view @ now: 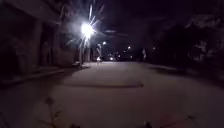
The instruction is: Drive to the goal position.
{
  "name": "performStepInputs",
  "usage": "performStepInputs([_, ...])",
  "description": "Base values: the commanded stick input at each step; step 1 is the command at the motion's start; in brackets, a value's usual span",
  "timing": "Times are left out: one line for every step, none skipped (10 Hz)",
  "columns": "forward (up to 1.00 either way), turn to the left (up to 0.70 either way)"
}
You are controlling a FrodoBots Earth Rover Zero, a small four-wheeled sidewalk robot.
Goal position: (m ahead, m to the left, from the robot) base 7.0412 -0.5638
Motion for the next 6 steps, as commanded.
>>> performStepInputs([0.0,0.0])
performStepInputs([0.0,0.0])
performStepInputs([0.0,0.0])
performStepInputs([0.0,0.0])
performStepInputs([0.05,0.0])
performStepInputs([0.22,0.0])
